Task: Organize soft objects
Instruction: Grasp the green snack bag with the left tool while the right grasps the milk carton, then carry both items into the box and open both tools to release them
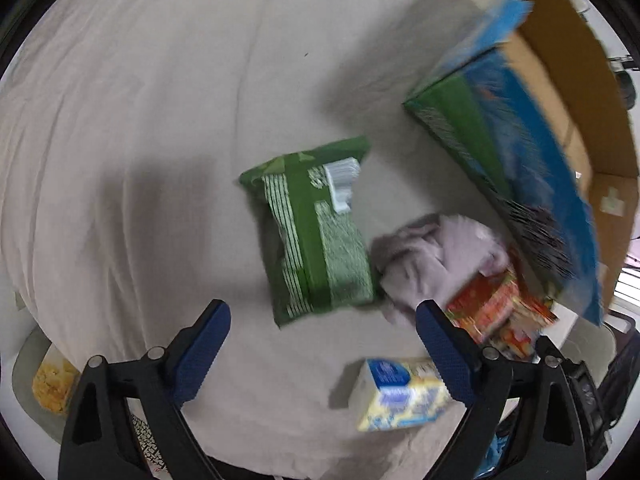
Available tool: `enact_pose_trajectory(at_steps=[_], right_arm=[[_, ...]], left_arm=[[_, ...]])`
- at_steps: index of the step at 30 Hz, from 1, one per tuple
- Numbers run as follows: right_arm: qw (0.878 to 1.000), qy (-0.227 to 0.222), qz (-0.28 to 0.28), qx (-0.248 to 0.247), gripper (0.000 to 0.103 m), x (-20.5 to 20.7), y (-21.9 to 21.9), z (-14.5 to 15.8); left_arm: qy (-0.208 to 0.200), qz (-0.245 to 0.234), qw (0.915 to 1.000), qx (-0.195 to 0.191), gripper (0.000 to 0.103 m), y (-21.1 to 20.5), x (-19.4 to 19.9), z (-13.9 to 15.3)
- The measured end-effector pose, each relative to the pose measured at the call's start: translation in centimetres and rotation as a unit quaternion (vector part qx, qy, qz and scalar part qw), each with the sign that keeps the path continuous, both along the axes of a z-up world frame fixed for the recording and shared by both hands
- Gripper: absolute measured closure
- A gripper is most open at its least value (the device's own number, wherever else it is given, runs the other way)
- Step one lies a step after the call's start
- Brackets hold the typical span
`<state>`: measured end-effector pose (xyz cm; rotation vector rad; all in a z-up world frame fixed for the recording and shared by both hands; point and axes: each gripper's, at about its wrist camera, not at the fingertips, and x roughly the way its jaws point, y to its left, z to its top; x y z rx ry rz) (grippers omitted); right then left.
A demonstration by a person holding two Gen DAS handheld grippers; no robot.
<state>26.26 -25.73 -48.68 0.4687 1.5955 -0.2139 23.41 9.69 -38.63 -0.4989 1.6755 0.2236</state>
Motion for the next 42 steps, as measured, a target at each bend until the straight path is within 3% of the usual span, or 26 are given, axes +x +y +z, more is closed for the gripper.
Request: enact_pose_trajectory(at_steps=[4, 6, 8, 11, 16, 19, 22, 25, 28, 30, 31, 32, 37, 42], right_arm=[[1.0, 0.026, 0.016, -0.002, 0.013, -3.0, 1.7, 1.1], [0.999, 0.041, 0.005, 0.033, 0.012, -5.0, 3.1, 1.1], [0.996, 0.066, -0.026, 0.062, 0.012, -6.8, 4.7, 0.4], [0.987, 0.083, -0.091, 0.103, 0.012, -8.6, 7.0, -1.0], [0.974, 0.11, -0.152, 0.126, 0.013, -10.0, 10.3, -4.9], [0.971, 0.133, -0.149, 0.133, 0.027, -10.8, 11.3, -6.7], [0.982, 0.152, -0.055, 0.094, 0.032, -10.8, 12.4, -6.0], [0.987, 0.151, 0.055, 0.024, 0.031, -10.9, 13.4, -5.2], [0.991, 0.114, 0.069, -0.005, 0.031, -11.1, 13.4, -4.2], [0.993, 0.106, 0.06, -0.009, 0.031, -10.9, 13.1, -3.5], [0.993, 0.111, 0.045, -0.003, 0.032, -11.3, 13.1, -3.7], [0.993, 0.115, 0.033, 0.004, 0.035, -11.2, 12.5, -3.2], [0.995, 0.095, 0.036, 0.001, 0.038, -13.4, 10.9, -2.9], [0.994, 0.074, 0.074, 0.008, 0.039, -15.3, 7.0, 3.6]], left_arm=[[0.025, -0.038, 0.999, 0.004, 0.009, -0.2, 1.3, -3.0], [0.023, -0.062, 0.9978, 0.01, 0.017, -0.7, 1.7, -3.8], [0.03, -0.086, 0.9959, 0.006, 0.037, -1.4, 1.9, -4.7], [0.028, -0.124, 0.9916, 0.023, 0.053, -2.4, 1.8, -5.0], [0.011, -0.217, 0.9736, 0.07, 0.057, -3.7, -0.5, -4.1], [0.014, -0.259, 0.9621, 0.084, 0.055, -3.9, -2.8, -3.9], [0.029, -0.25, 0.9661, 0.057, 0.054, -2.9, -4.6, -4.5], [0.026, -0.203, 0.9788, 0.018, 0.049, -1.6, -5.4, -4.9], [0.015, -0.152, 0.9883, -0.004, 0.046, -0.2, -5.8, -4.9], [0.007, -0.139, 0.9903, -0.005, 0.048, -0.1, -6.5, -4.8], [0.002, -0.141, 0.99, 0.004, 0.059, 0.0, -7.0, -4.6], [-0.003, -0.145, 0.9894, 0.013, 0.062, 0.3, -7.4, -4.6], [-0.026, -0.176, 0.9824, 0.057, 0.066, -0.2, -10.6, -2.9], [-0.054, -0.212, 0.9718, 0.089, 0.067, -2.4, -14.9, 0.2]])
